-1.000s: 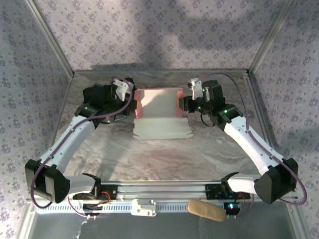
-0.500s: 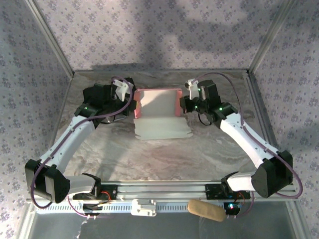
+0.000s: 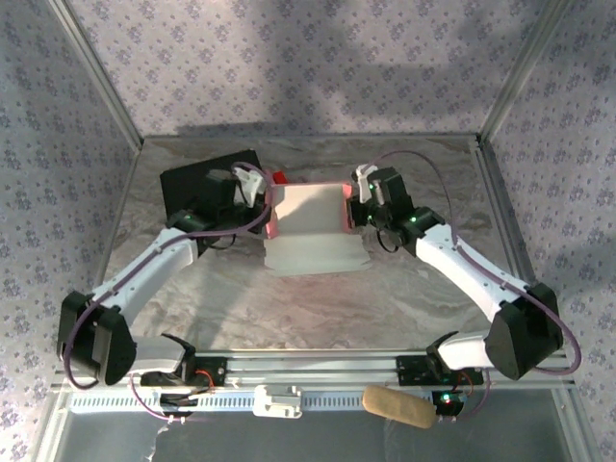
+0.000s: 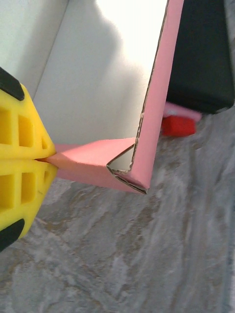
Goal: Fold the paper box
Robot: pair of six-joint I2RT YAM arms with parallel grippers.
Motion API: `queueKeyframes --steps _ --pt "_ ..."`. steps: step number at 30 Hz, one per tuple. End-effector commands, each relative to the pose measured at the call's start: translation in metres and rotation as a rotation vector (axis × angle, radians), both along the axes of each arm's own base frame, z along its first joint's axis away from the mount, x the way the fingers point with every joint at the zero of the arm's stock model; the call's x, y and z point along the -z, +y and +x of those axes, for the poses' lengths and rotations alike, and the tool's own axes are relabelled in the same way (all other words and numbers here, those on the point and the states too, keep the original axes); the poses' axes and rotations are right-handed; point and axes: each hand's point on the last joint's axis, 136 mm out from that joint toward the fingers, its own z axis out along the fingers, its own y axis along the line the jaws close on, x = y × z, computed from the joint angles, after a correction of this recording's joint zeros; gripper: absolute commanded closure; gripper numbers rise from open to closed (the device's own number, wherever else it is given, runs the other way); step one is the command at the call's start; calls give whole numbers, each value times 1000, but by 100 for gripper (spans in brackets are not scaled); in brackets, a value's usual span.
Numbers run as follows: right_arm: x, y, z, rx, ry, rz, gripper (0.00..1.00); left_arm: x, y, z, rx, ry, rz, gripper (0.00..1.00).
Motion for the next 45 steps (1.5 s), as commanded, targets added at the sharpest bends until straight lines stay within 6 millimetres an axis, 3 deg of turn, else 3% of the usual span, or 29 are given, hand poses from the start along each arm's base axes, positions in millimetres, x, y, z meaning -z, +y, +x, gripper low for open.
queueKeyframes --steps 1,8,13,17,26,45 --pt "22 10 0 23 23 2 100 27 -14 6 -48 -17 19 100" --pt "84 6 -9 129 165 -90 100 96 -30 4 -111 69 167 100" --pt "107 0 -12 189 189 -116 100 114 -25 2 -211 35 285 100" --pt "115 -4 -13 206 207 -140 100 118 -23 -1 -260 -14 395 100" --pt "130 -11 -19 216 249 -121 100 115 -21 -9 -295 -69 424 100" --pt "143 -26 -29 238 301 -94 83 106 -19 -10 -303 -87 425 100"
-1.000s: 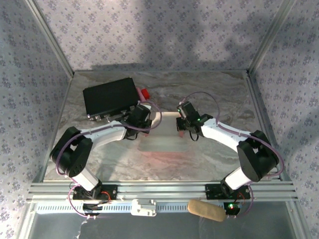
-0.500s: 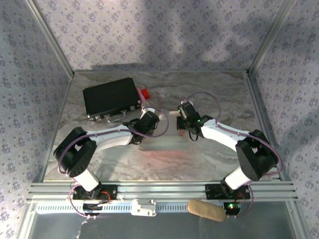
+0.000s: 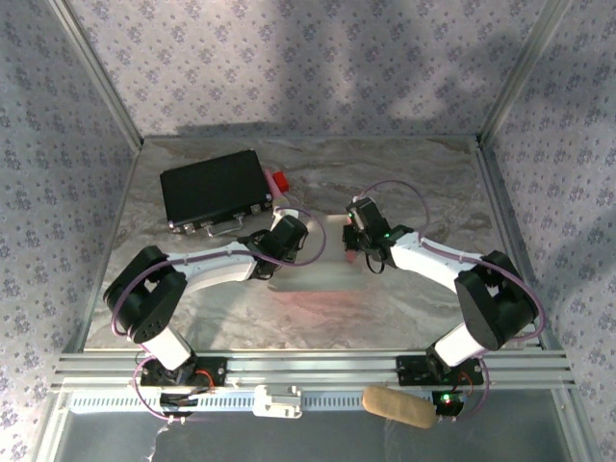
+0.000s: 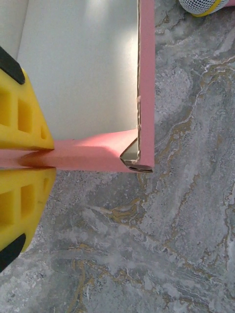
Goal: Fold the paper box
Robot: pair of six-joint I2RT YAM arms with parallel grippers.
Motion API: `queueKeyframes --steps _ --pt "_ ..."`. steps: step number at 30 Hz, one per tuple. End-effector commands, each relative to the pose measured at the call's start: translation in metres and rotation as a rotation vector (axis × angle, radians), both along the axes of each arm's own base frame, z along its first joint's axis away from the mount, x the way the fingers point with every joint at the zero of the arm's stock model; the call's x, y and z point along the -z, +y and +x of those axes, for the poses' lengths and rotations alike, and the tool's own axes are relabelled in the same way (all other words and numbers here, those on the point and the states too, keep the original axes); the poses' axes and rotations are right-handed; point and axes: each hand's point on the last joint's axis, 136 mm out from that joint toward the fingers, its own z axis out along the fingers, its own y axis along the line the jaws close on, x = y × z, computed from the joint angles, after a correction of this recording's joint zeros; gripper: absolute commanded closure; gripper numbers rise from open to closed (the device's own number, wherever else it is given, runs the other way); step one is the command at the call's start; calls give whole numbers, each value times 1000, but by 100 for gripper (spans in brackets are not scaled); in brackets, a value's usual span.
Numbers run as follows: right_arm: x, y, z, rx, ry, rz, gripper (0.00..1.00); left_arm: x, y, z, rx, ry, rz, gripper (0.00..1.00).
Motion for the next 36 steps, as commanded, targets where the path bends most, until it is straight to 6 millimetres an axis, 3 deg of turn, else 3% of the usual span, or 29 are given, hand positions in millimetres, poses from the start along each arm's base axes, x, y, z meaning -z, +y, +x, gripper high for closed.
queueKeyframes --steps 1,8,17,23,27,36 --pt "23 -12 -22 4 99 -17 83 -7 4 -2 -3 -27 32 100" --pt "32 -11 -24 -2 119 -2 83 -9 3 -2 3 -31 33 100" --pt "27 -9 -9 23 120 -106 83 -11 -3 -1 16 -35 52 100" --pt "39 -20 -12 90 138 -219 88 -13 -7 -1 17 -45 61 100" --pt "39 -27 -16 115 99 -306 100 -13 -6 -2 12 -44 64 100" --pt "31 -27 -21 131 38 -375 100 -17 -8 -6 16 -54 44 100"
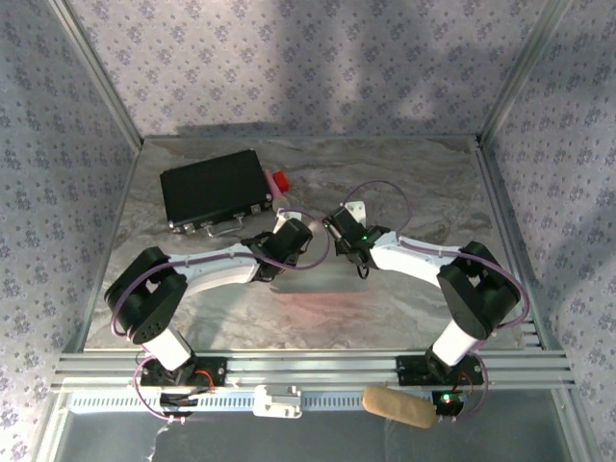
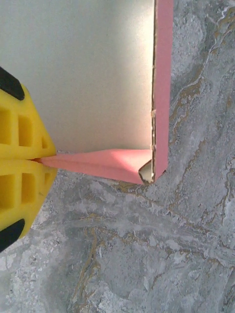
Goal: Fold the paper box
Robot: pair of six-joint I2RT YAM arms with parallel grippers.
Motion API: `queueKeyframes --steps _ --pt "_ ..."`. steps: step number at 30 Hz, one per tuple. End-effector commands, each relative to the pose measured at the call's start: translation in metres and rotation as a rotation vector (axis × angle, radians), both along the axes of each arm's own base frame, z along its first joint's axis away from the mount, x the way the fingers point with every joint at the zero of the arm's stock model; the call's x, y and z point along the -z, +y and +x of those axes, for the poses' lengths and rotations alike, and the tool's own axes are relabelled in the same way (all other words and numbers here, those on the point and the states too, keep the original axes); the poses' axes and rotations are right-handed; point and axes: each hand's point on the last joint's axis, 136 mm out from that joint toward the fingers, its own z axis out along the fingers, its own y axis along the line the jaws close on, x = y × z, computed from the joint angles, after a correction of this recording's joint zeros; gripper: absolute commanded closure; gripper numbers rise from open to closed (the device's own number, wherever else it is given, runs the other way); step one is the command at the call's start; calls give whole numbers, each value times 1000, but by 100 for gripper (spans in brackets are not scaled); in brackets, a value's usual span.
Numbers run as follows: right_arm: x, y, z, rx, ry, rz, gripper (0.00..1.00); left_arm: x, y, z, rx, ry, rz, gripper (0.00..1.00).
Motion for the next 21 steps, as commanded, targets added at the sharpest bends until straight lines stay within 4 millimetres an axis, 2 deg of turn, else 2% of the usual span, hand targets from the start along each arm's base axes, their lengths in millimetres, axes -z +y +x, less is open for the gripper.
queueKeyframes --steps 1,6,15,18,21 --pt "26 -22 -19 26 94 -103 100 -13 -4 0 11 -31 4 100" --pt "30 -16 -20 7 111 -29 99 -13 -4 -2 12 -34 -1 100" --pt "31 -14 -19 10 129 46 77 -15 -2 0 2 -47 11 100" --pt "31 -17 -19 18 133 43 77 -15 -3 0 3 -47 9 100" --pt "30 -21 -17 31 129 44 81 -15 -4 0 6 -44 12 100"
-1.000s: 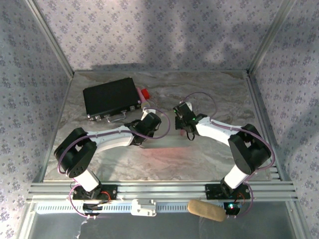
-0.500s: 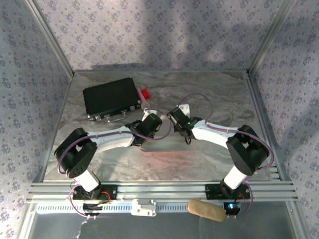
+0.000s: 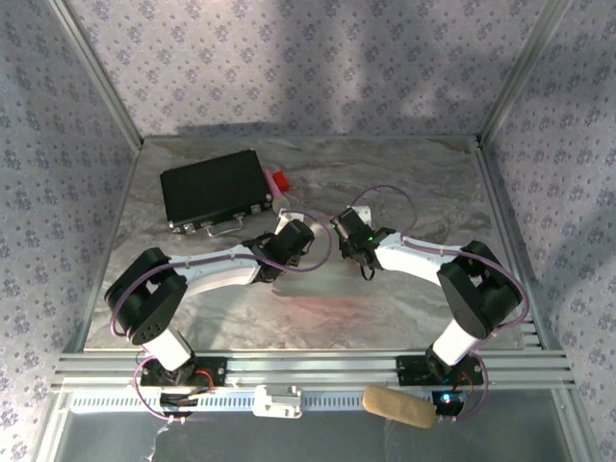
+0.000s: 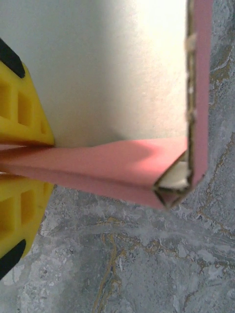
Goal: Fold the paper box
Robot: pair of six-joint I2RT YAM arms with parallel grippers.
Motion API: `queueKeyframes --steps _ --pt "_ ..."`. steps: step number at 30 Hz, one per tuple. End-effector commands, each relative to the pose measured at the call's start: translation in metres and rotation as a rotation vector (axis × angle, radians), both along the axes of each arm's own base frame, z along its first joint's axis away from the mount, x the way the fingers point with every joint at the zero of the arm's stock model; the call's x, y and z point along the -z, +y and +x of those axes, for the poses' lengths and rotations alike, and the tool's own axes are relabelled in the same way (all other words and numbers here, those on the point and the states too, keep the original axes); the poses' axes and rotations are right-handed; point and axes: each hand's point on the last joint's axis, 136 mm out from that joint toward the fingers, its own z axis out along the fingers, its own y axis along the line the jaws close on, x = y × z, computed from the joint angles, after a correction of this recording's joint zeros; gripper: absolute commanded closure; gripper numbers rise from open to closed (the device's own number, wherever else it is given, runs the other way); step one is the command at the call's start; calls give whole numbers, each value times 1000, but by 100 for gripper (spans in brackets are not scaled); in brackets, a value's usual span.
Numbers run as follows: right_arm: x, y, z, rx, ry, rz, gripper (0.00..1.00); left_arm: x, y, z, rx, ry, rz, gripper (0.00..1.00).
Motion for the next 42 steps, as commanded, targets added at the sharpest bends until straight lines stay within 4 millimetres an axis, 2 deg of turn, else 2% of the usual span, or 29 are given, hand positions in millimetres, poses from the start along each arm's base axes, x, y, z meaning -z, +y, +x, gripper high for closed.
queueKeyframes --steps 1,4,9,15,20,22,25,33,36,38,42 --pt "10 -14 -10 19 59 -33 82 -11 1 1 0 -23 21 100" --pt "6 -14 -8 24 48 -39 82 -12 1 1 1 -23 22 100" --pt "4 -13 -5 30 47 -60 100 -11 0 1 1 -22 21 100" --pt "6 -12 -11 33 46 -96 100 -11 -1 1 -9 -11 7 100" --pt "8 -13 -13 30 54 -98 100 3 3 2 -19 52 -61 100" --pt "7 -12 -13 24 53 -96 100 10 7 3 -21 82 -102 89" --pt "6 -12 -13 20 50 -92 100 16 11 4 -24 109 -144 80" --pt "5 -10 -11 17 46 -82 100 26 16 5 -31 132 -152 77" --pt "5 -10 -12 17 46 -83 100 30 19 5 -45 139 -139 73" --pt "3 -11 -12 16 39 -83 100 33 22 4 -55 140 -130 73" --pt "1 -10 -13 11 28 -77 100 42 28 3 -76 152 -114 81"
